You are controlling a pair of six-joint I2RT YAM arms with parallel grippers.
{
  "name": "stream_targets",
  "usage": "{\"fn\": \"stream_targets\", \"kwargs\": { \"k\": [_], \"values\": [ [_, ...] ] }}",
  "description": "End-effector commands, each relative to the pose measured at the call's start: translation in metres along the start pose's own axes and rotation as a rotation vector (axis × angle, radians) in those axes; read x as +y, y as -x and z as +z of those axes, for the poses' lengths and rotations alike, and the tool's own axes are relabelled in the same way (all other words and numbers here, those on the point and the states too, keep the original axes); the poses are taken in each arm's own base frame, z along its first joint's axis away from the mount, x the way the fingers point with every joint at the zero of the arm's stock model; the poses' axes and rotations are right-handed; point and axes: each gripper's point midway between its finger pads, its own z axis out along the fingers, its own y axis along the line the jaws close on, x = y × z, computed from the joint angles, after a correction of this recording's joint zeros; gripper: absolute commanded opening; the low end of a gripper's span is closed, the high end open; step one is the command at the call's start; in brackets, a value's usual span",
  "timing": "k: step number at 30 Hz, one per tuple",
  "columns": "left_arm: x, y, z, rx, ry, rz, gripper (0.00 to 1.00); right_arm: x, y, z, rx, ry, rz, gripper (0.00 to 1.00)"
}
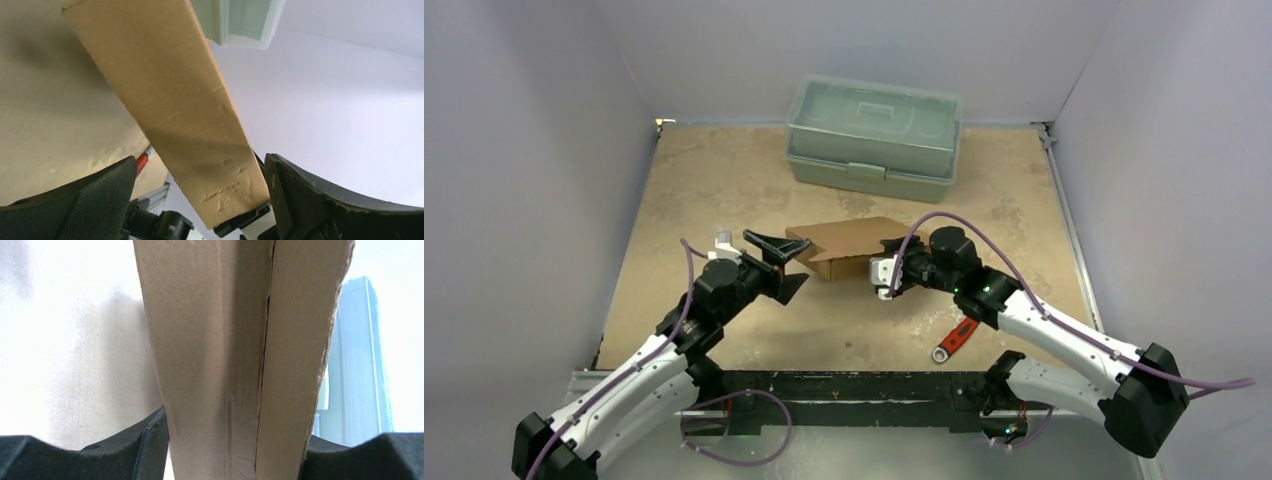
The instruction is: Fold the paper box
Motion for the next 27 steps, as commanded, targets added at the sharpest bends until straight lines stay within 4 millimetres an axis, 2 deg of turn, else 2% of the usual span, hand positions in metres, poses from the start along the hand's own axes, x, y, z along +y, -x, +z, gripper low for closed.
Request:
{"fn": "stream_targets", "kwargs": {
  "k": [1, 2, 6, 8, 11, 15, 21, 24, 27],
  "values": [
    [-0.043, 0.008, -0.021, -0.080, -0.117, 0.272, 0.99, -0.027, 0.032, -0.013, -0.103, -0.036, 0.059, 0.60],
    [-0.050, 0.011, -0.027, -0.102, -0.123, 0.325, 0.99, -0.028, 0.032, -0.014, -0.103, -0.033, 0.069, 0.60],
    [-0.103, 0.015, -0.057, -0.180, -0.252, 0.550, 0.99, -0.032, 0.035, -0.018, -0.110, -0.021, 0.106, 0.60],
    [-0.123, 0.014, -0.069, -0.204, -0.291, 0.650, 0.99, -0.036, 0.038, -0.020, -0.116, -0.011, 0.135, 0.60],
    [-0.139, 0.012, -0.079, -0.220, -0.312, 0.801, 0.99, -0.044, 0.047, -0.024, -0.128, 0.008, 0.190, 0.61],
    [-0.142, 0.011, -0.084, -0.224, -0.336, 0.922, 0.99, -0.058, 0.060, -0.033, -0.147, 0.030, 0.283, 0.61],
    [-0.139, 0.013, -0.095, -0.258, -0.405, 0.952, 0.99, -0.075, 0.071, -0.044, -0.192, 0.090, 0.529, 0.61],
    [-0.132, 0.011, -0.093, -0.242, -0.404, 0.961, 0.99, -0.078, 0.076, -0.048, -0.237, 0.167, 0.707, 0.61],
    [-0.124, 0.008, -0.090, -0.216, -0.392, 0.976, 0.99, -0.072, 0.075, -0.047, -0.270, 0.260, 0.902, 0.61]
  ]
}}
